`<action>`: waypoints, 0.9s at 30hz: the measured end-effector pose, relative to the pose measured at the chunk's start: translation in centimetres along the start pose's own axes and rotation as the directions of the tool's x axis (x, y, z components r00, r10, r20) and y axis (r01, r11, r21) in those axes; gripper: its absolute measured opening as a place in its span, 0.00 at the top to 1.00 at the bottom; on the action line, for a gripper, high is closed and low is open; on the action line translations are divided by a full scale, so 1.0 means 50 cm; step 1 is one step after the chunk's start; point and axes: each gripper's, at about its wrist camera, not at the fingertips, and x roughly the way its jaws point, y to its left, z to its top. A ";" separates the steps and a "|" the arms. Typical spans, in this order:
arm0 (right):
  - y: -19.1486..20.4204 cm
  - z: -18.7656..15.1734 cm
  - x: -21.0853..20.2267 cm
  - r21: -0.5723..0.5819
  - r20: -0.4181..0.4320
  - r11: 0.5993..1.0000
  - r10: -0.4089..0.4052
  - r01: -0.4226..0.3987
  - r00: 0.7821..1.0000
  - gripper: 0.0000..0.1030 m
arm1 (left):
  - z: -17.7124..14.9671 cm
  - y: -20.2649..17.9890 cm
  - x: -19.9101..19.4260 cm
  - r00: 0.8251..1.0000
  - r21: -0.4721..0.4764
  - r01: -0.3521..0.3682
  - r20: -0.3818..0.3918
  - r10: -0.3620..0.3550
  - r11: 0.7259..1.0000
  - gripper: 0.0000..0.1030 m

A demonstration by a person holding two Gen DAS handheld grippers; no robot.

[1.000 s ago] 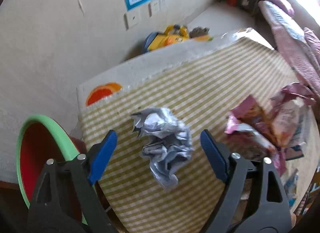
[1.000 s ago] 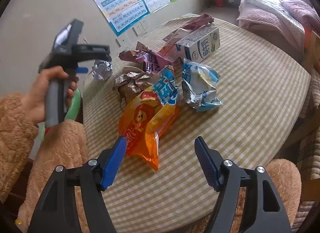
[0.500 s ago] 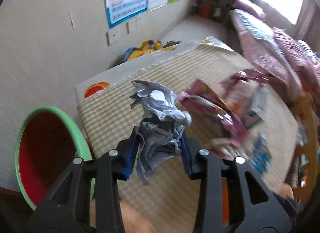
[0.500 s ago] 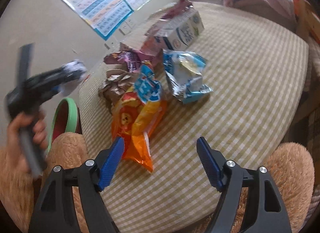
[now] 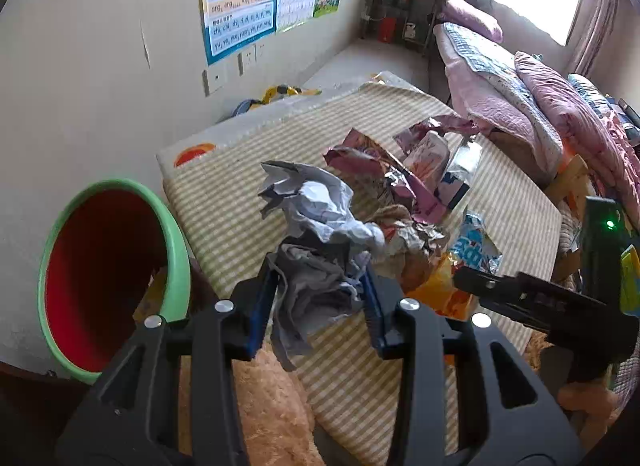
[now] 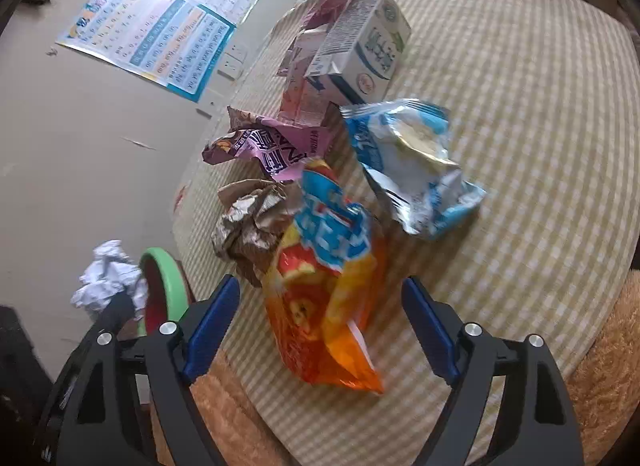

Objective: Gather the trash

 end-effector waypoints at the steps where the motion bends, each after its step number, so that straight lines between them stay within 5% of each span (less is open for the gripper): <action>1: 0.013 0.000 0.007 -0.033 -0.008 0.999 -0.028 0.028 1.000 0.22 | 0.000 0.001 -0.002 1.000 0.004 -0.002 0.005 0.002 1.000 0.63; 5: 0.029 -0.006 0.032 -0.089 -0.040 0.993 -0.082 0.078 0.996 0.22 | -0.003 0.009 0.002 1.000 -0.005 -0.004 0.000 0.004 1.000 0.62; 10: 0.020 -0.018 0.061 -0.086 -0.123 0.996 -0.046 0.035 0.991 0.22 | -0.008 0.014 0.004 1.000 -0.006 -0.008 -0.005 0.007 1.000 0.62; 15: 0.023 -0.036 0.043 -0.105 -0.077 0.994 -0.047 0.039 0.996 0.28 | -0.011 0.012 0.009 1.000 0.005 -0.011 -0.011 0.011 1.000 0.62; 18: 0.020 -0.035 0.036 -0.118 -0.061 0.992 -0.057 0.050 0.996 0.52 | -0.012 0.013 0.013 1.000 0.006 -0.012 -0.017 0.013 1.000 0.62; 27: 0.072 -0.051 -0.043 -0.240 0.079 0.968 -0.048 0.065 0.996 0.59 | -0.013 0.021 0.009 1.000 0.000 -0.019 -0.013 0.019 1.000 0.62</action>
